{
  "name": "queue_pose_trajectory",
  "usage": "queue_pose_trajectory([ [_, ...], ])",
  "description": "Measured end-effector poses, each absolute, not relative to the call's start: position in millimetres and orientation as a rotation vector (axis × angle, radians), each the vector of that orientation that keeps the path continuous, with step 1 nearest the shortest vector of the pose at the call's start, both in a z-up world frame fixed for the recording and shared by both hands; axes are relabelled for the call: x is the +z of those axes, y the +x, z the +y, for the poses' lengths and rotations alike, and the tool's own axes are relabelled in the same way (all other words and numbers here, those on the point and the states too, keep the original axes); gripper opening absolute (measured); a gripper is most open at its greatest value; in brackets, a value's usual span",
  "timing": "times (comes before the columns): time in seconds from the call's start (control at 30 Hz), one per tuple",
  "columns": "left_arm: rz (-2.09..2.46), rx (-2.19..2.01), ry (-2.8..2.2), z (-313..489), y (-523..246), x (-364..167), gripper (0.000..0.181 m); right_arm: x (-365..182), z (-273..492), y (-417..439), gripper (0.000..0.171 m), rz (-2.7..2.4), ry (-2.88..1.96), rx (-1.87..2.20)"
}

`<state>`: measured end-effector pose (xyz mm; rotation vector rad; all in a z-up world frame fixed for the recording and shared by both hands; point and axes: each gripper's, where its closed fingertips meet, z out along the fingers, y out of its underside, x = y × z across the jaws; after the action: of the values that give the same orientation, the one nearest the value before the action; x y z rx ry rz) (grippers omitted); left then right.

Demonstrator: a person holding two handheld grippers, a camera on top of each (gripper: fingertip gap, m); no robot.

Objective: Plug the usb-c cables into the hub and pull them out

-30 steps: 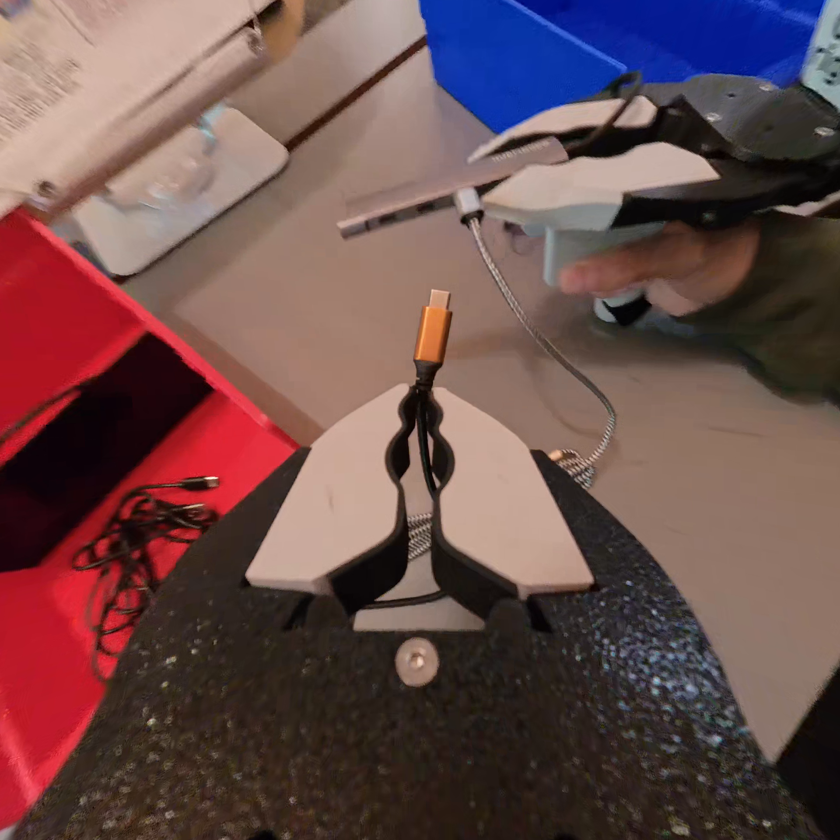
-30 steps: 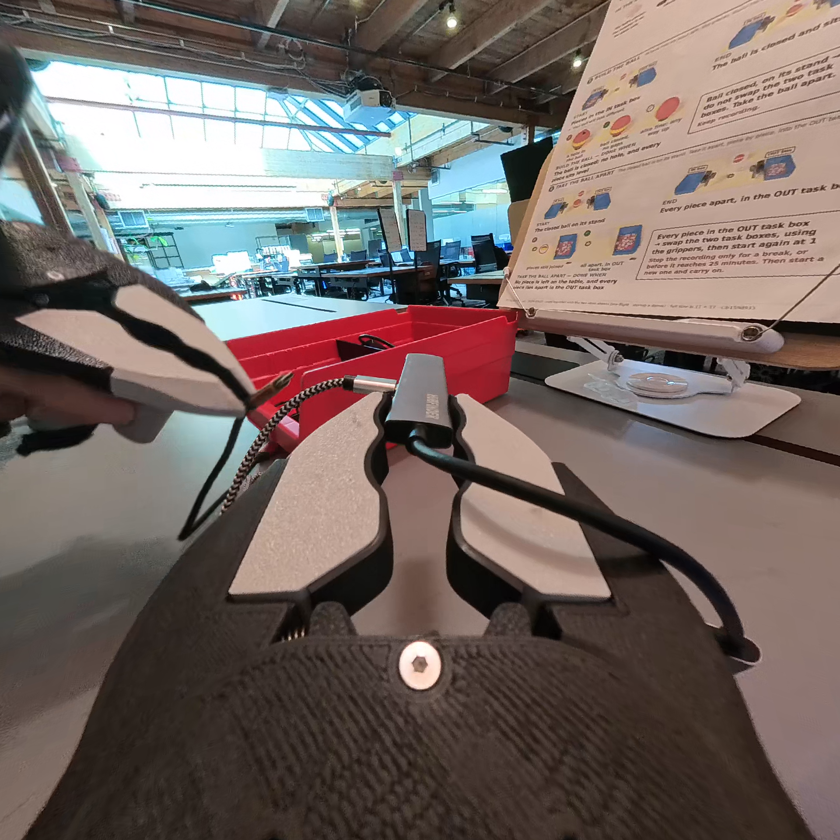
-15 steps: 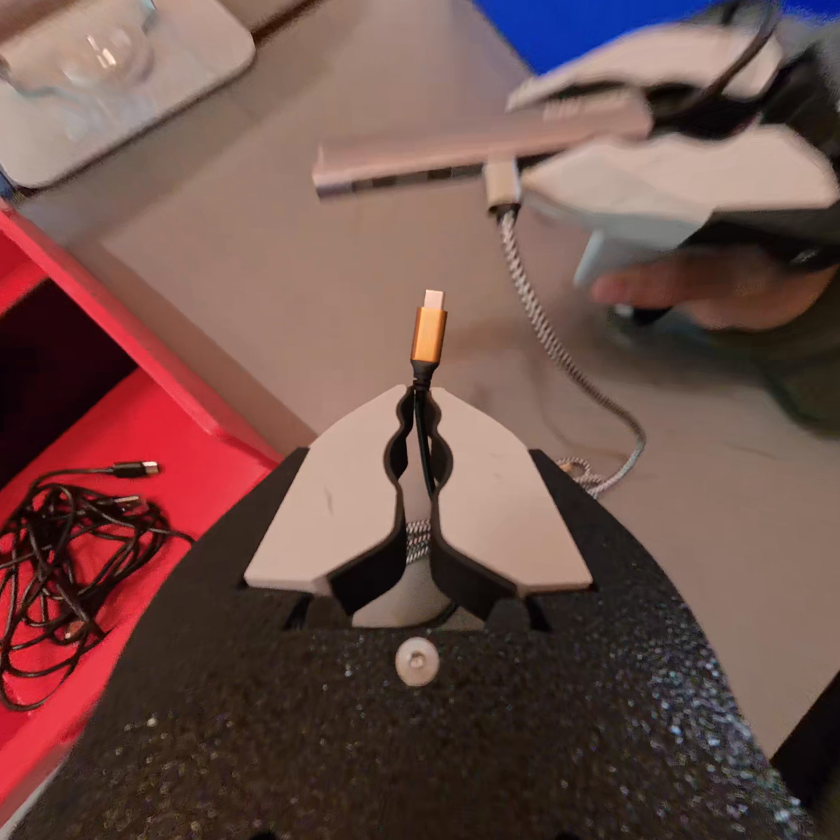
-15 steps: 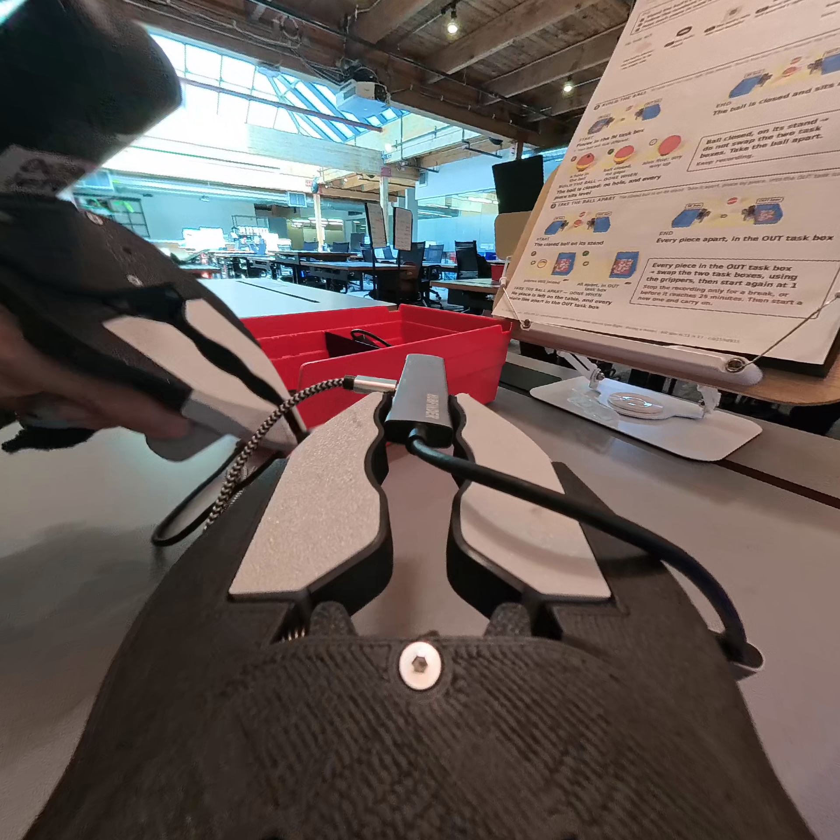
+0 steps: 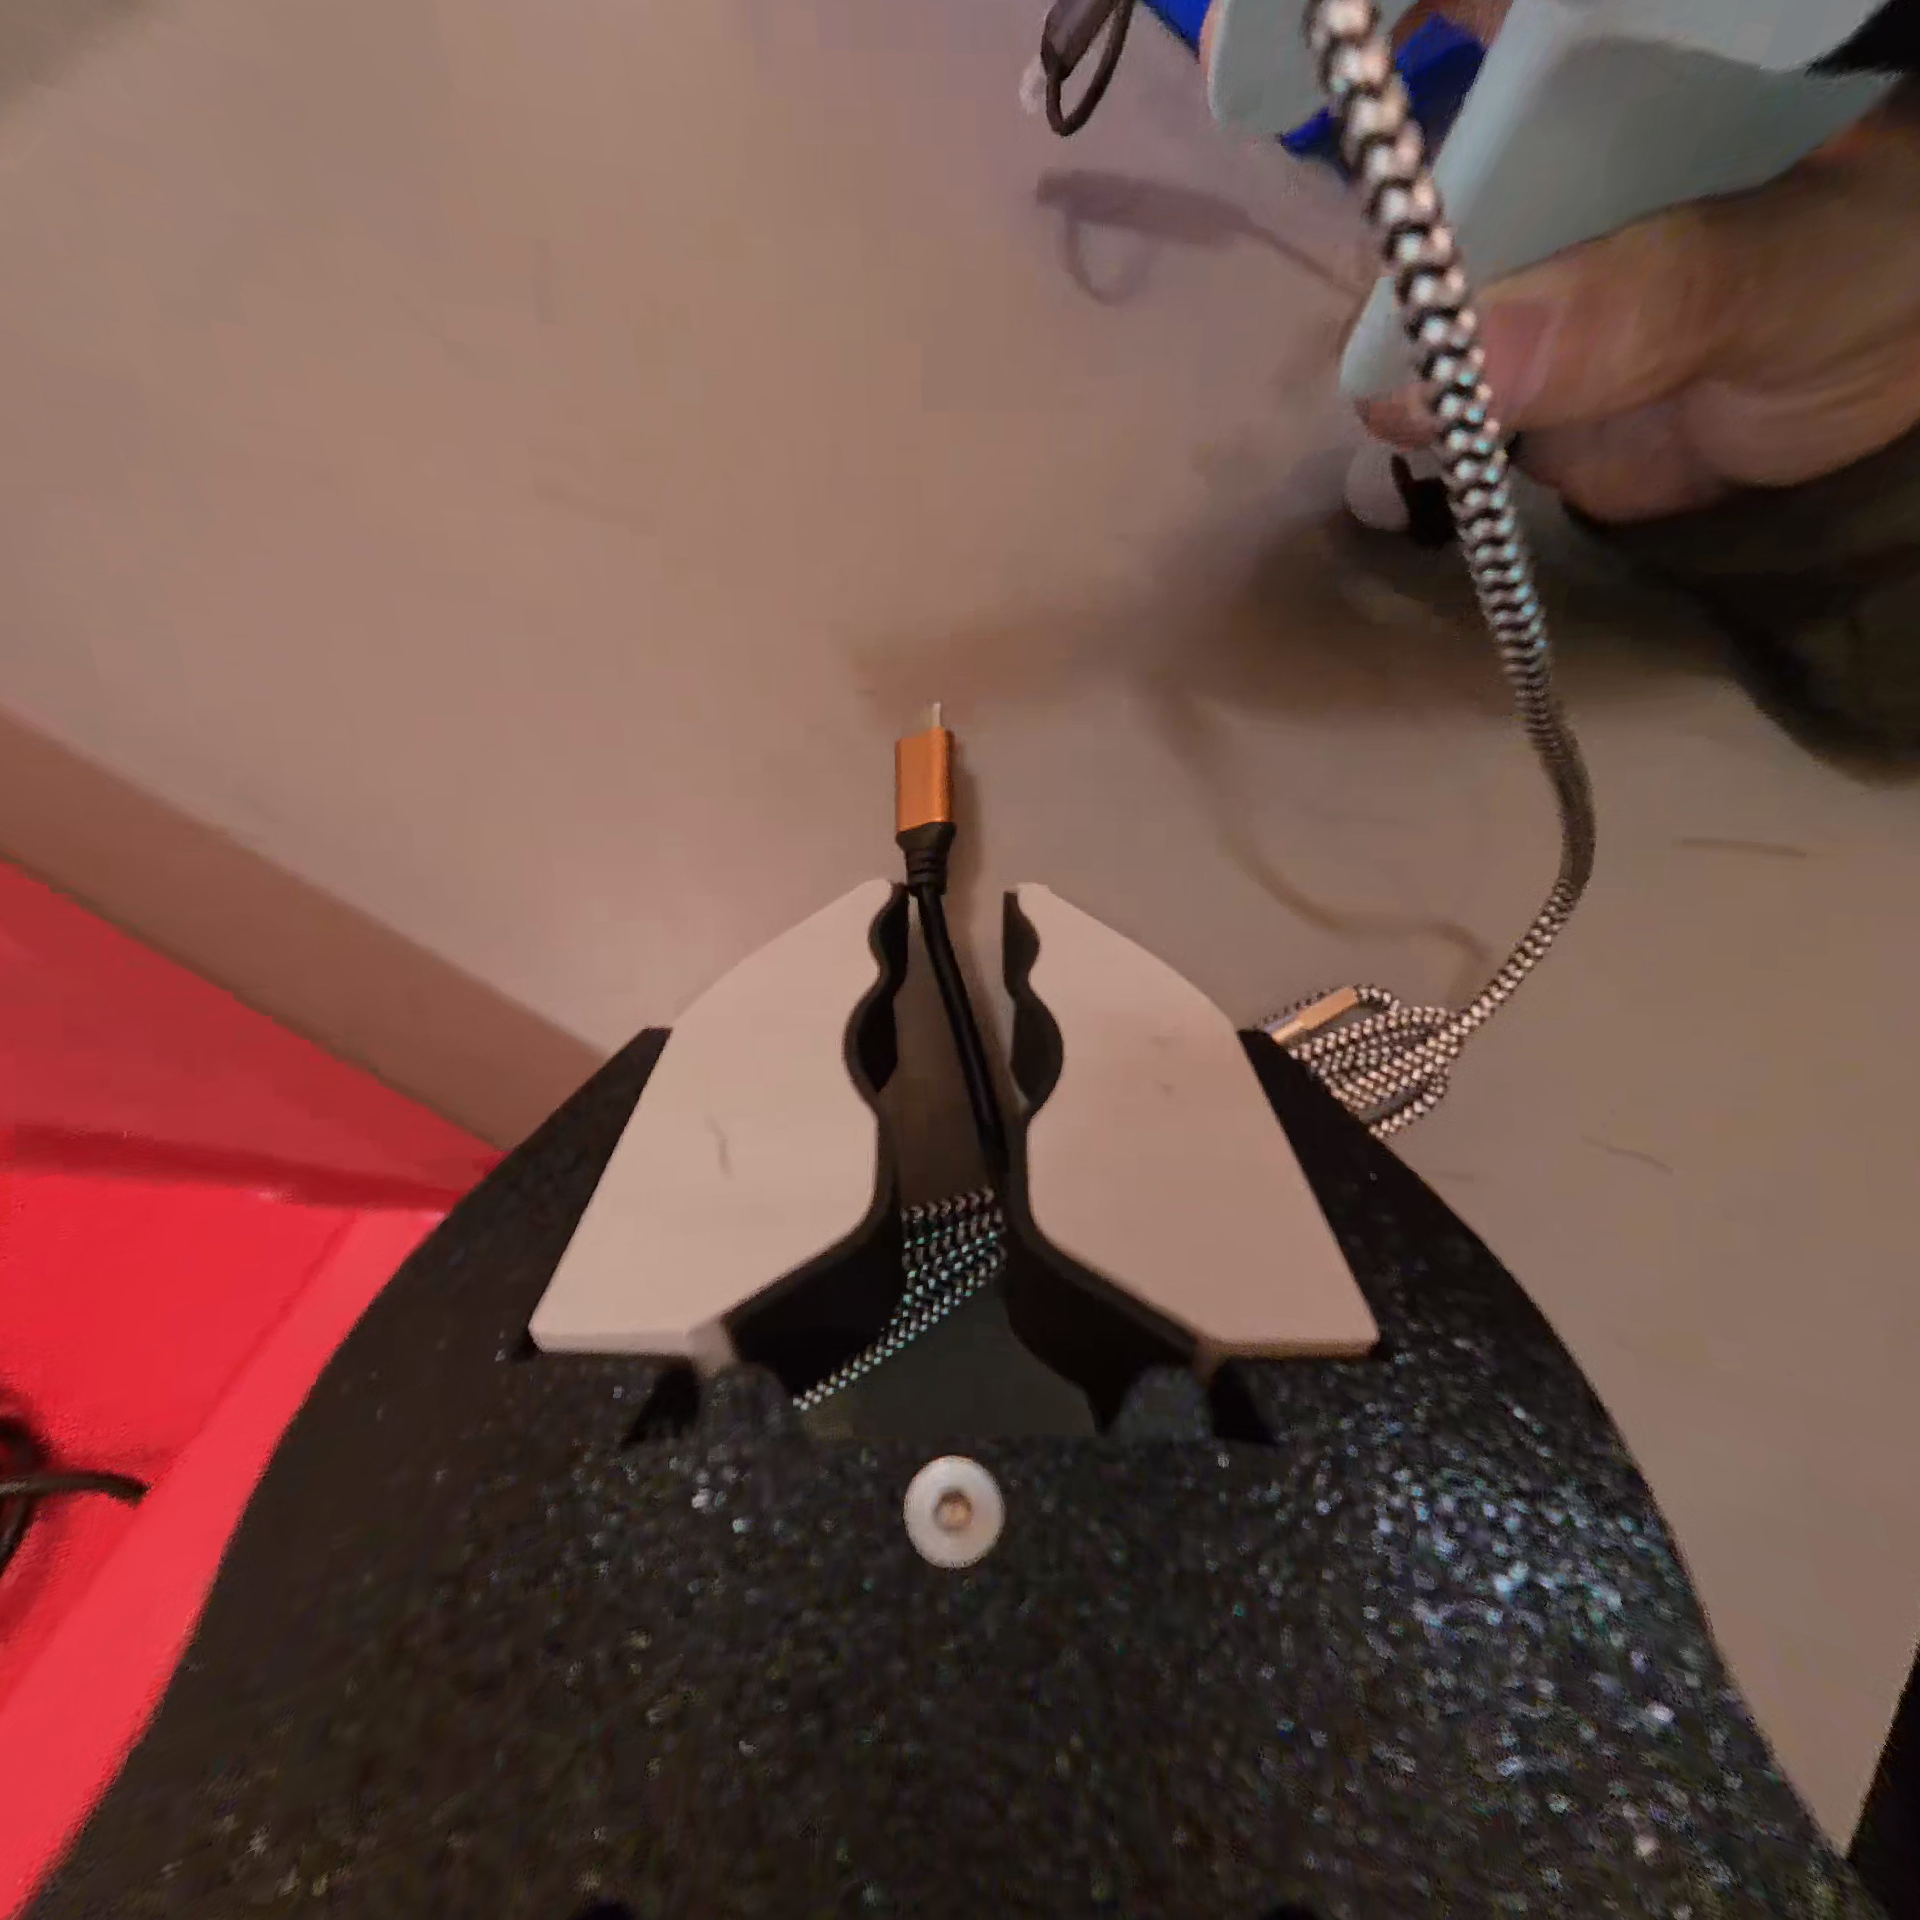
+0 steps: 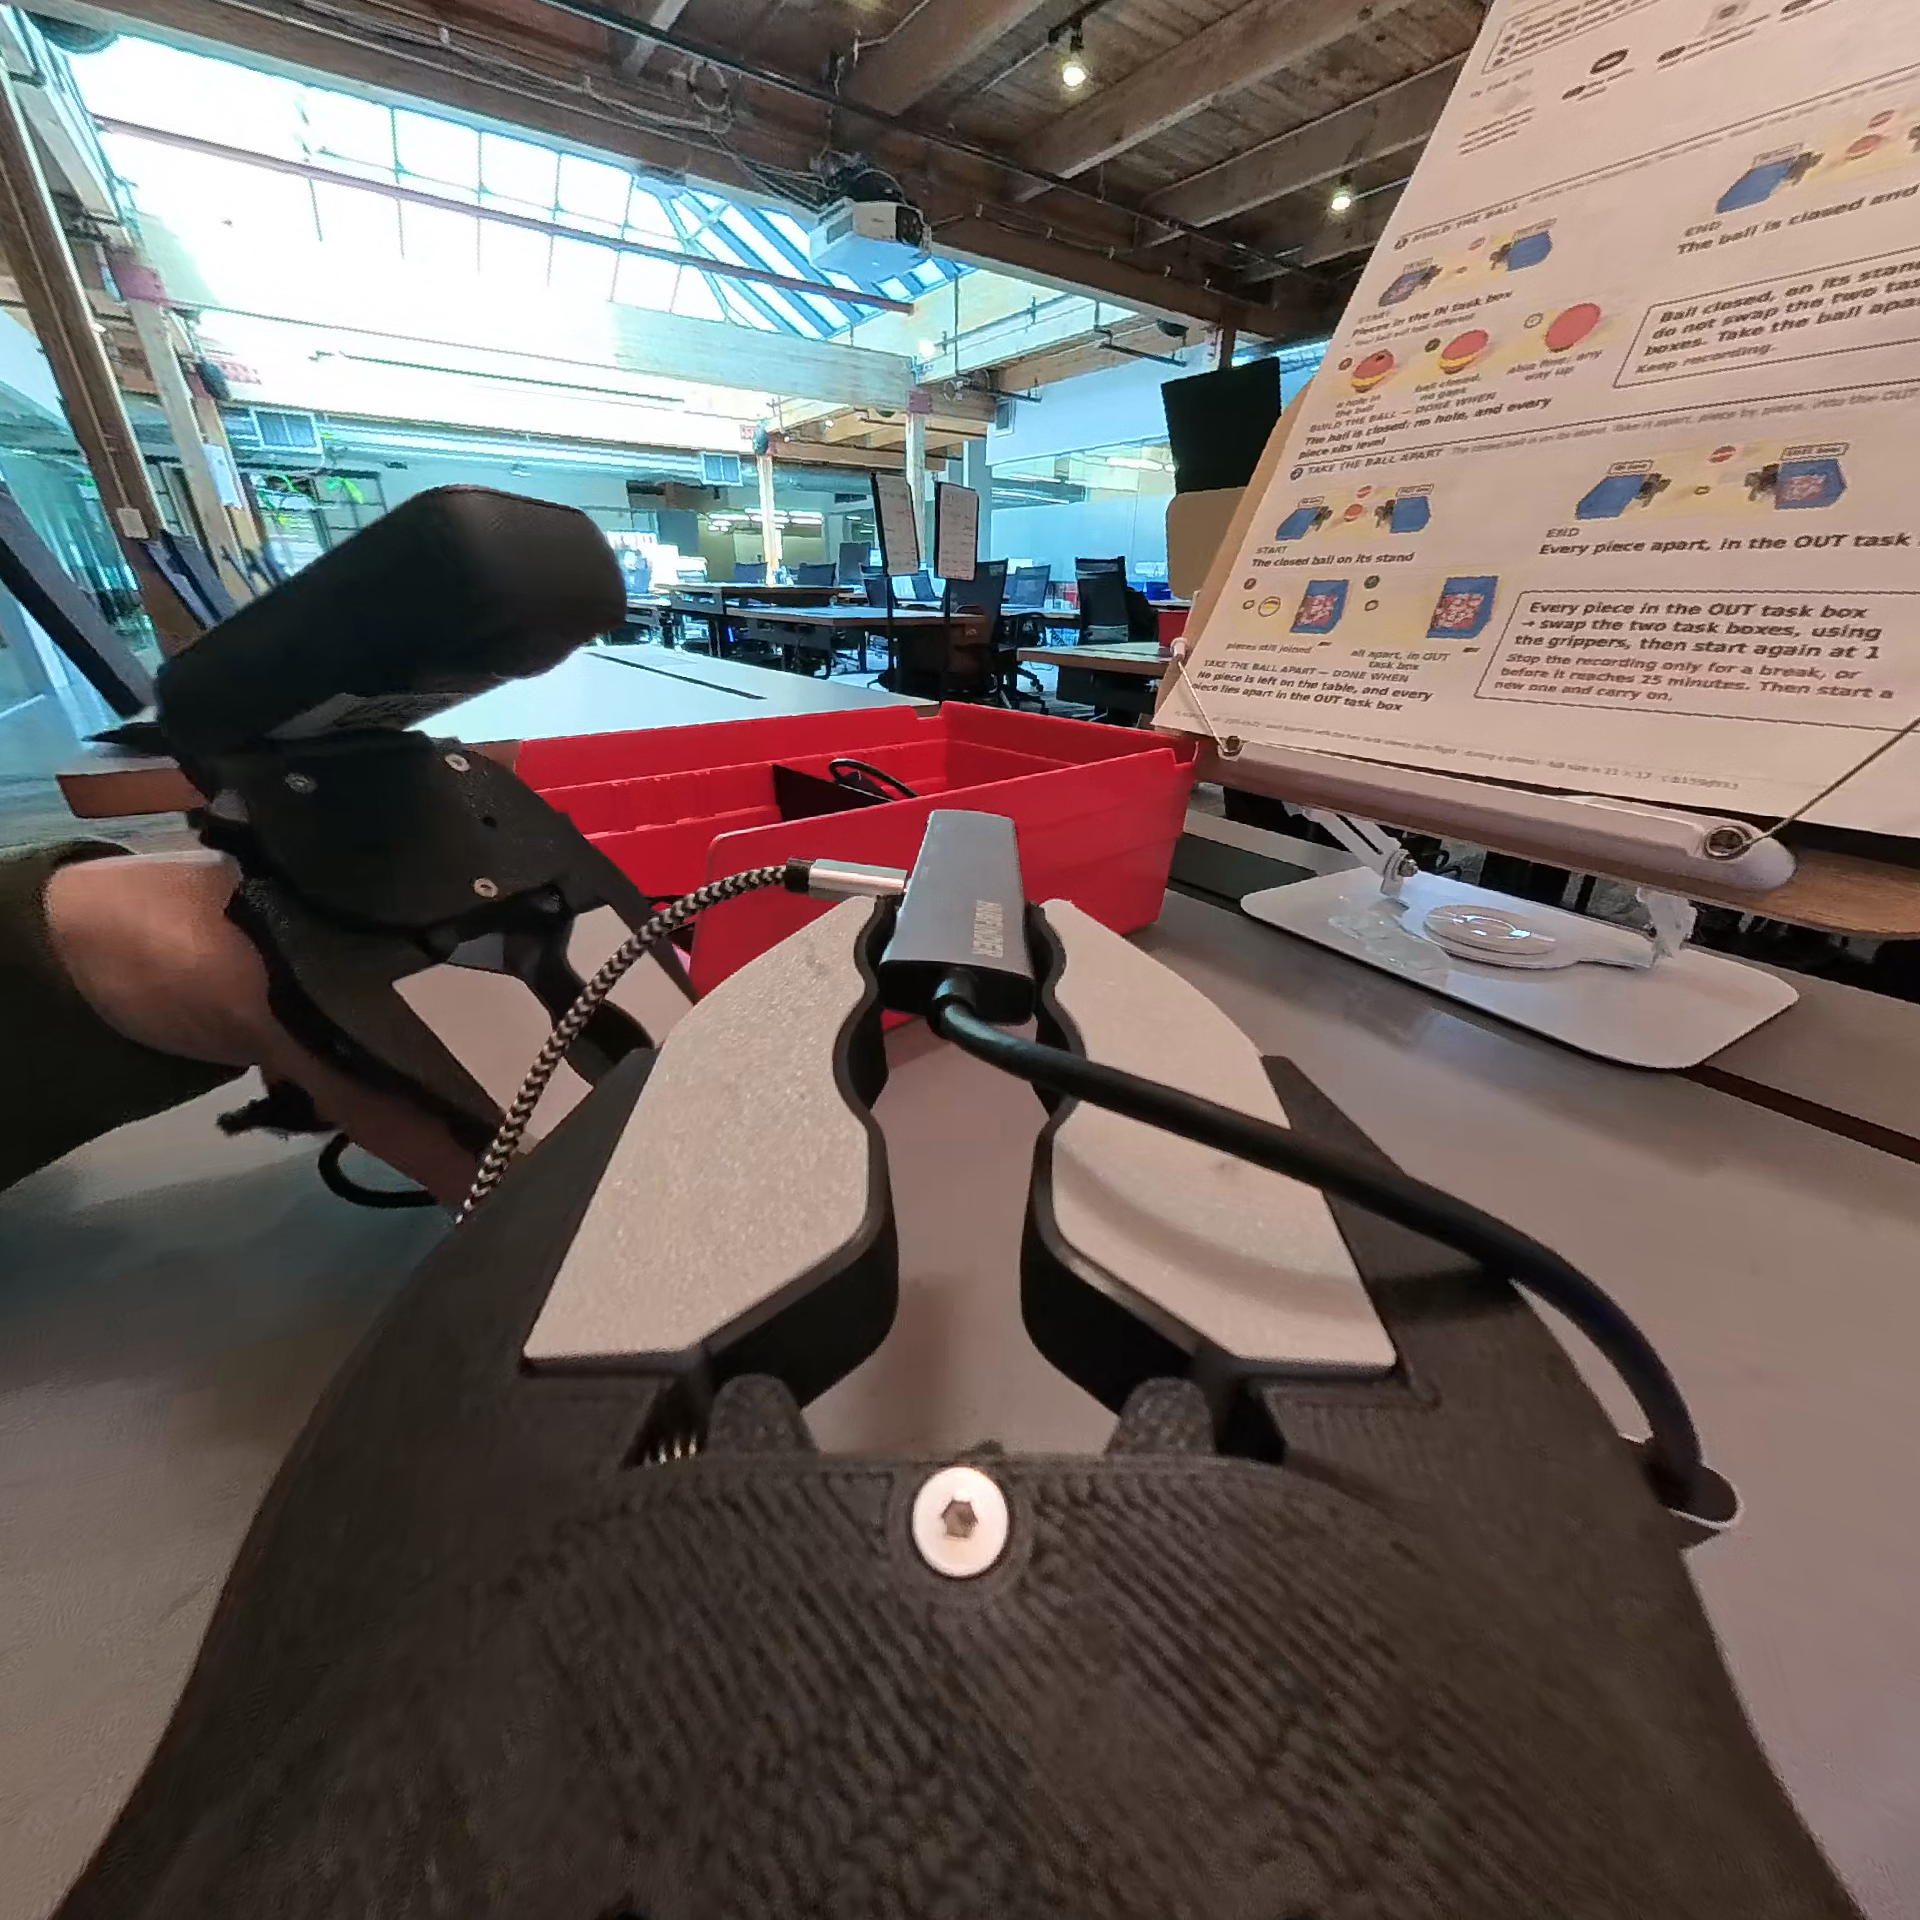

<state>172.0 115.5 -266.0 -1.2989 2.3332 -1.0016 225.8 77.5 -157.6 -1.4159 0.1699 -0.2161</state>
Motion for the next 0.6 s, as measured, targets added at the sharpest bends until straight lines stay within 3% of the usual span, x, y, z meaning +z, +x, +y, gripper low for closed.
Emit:
queue_pose_trajectory([
  [0.3, 2.157, -1.212, -1.560, 119.1, 181.8, -256.7, 0.025, -157.4, 77.3, 224.7, 0.024, 0.163, -1.414, -0.200],
  [0.6, 2.087, -0.913, -1.636, 142.7, 172.3, -237.7, 0.026, -158.6, 78.9, 223.9, 0.024, 0.157, -1.424, -0.197],
])
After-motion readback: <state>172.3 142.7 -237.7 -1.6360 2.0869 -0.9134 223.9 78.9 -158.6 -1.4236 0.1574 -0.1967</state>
